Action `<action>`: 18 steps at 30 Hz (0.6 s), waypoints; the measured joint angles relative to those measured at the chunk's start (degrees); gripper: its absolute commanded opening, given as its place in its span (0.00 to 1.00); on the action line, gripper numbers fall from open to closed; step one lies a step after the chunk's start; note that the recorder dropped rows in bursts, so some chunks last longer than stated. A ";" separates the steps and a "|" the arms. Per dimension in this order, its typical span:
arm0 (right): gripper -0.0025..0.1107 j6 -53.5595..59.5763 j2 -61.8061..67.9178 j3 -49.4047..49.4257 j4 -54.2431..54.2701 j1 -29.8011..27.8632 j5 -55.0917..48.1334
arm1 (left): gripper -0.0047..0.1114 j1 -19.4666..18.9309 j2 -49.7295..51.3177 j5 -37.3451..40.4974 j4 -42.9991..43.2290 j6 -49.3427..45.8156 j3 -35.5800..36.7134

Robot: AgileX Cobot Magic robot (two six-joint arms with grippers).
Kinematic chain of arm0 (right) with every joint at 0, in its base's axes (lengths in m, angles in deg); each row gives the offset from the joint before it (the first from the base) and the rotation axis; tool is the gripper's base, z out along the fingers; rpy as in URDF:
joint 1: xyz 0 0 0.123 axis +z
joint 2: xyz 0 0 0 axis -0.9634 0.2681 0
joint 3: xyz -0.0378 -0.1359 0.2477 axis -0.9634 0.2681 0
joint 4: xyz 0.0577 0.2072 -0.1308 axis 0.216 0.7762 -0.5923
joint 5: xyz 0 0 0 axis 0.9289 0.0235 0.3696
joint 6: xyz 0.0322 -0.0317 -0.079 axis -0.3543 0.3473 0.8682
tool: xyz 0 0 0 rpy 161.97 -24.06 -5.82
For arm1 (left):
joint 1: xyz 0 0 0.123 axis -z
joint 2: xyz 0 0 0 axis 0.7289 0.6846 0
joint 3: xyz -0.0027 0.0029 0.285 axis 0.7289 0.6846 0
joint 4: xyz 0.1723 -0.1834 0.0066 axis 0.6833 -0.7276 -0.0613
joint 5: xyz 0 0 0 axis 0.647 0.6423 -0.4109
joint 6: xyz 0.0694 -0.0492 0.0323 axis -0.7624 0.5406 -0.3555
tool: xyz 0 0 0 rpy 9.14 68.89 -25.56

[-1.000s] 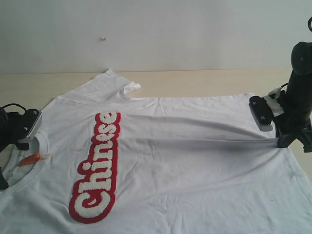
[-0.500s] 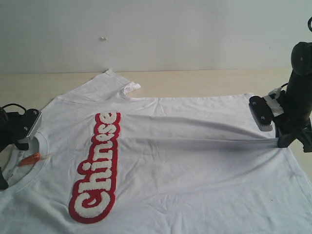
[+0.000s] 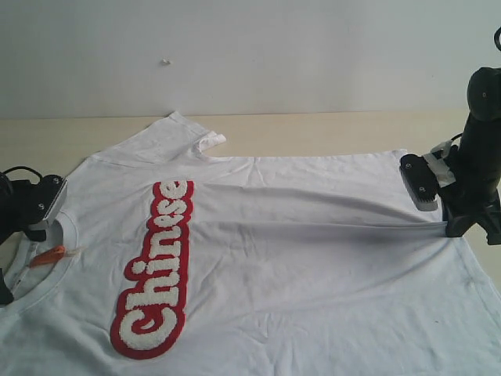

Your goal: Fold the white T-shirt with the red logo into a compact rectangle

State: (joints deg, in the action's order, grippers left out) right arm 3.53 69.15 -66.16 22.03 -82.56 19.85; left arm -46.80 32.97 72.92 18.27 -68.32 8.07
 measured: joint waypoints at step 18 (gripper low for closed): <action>0.02 0.00 0.00 0.00 0.00 0.00 0.00 | 0.04 0.00 -0.22 -1.07 -0.71 -0.56 1.23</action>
State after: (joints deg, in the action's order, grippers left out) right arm 3.53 69.15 -66.16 22.03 -82.56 19.85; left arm -46.80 32.74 71.84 17.56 -68.88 9.29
